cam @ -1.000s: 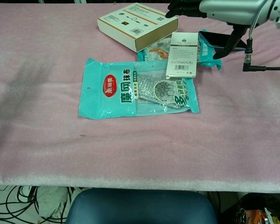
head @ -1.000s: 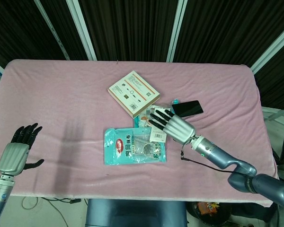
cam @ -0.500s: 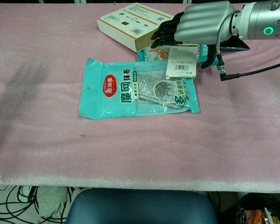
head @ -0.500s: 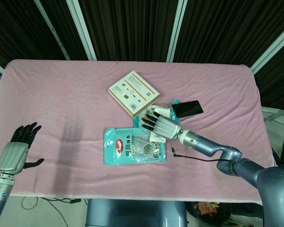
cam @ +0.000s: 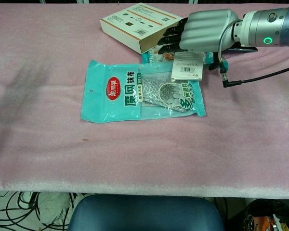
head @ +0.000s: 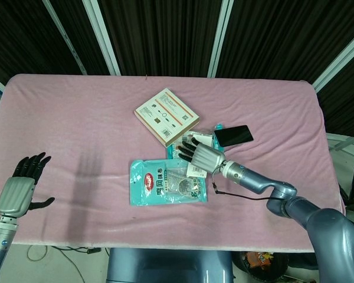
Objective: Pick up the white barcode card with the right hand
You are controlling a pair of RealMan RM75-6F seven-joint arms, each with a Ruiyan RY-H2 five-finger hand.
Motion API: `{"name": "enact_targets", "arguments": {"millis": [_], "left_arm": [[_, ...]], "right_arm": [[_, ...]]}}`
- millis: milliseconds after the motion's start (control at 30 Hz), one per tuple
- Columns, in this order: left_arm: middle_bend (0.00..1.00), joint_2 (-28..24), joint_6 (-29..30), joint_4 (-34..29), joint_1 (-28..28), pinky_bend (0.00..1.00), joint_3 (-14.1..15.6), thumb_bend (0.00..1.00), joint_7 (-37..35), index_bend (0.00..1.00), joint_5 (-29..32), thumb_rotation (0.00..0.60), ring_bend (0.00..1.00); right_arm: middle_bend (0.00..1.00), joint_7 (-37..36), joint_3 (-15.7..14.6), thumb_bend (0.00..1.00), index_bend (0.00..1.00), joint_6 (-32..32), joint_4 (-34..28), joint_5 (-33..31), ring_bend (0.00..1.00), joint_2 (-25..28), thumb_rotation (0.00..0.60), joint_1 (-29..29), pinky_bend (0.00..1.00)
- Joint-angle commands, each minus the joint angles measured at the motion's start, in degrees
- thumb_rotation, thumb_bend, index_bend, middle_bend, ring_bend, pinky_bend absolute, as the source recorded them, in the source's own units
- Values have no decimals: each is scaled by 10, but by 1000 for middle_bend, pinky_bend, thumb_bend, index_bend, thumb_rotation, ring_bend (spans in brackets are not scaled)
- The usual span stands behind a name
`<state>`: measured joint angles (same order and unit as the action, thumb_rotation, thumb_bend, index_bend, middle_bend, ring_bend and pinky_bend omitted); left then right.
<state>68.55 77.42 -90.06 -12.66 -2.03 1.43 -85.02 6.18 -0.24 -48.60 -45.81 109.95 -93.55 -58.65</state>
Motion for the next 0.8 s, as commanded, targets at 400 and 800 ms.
{"name": "enact_targets", "arguments": {"millis": [400,800], "left_arm": [[0,-2,-1,-2,0,0,-1,0,-3,0,3,600,0],[0,-2,0,-5,0,0,-1,0,-3,0,1,600,0]], "right_arm": [[495,6,-23,228,594,9,4,-18,397,-7,600,-2,399],[543,6,-14,268,633,-33,-54,-37,454,45,600,-1,462]]}}
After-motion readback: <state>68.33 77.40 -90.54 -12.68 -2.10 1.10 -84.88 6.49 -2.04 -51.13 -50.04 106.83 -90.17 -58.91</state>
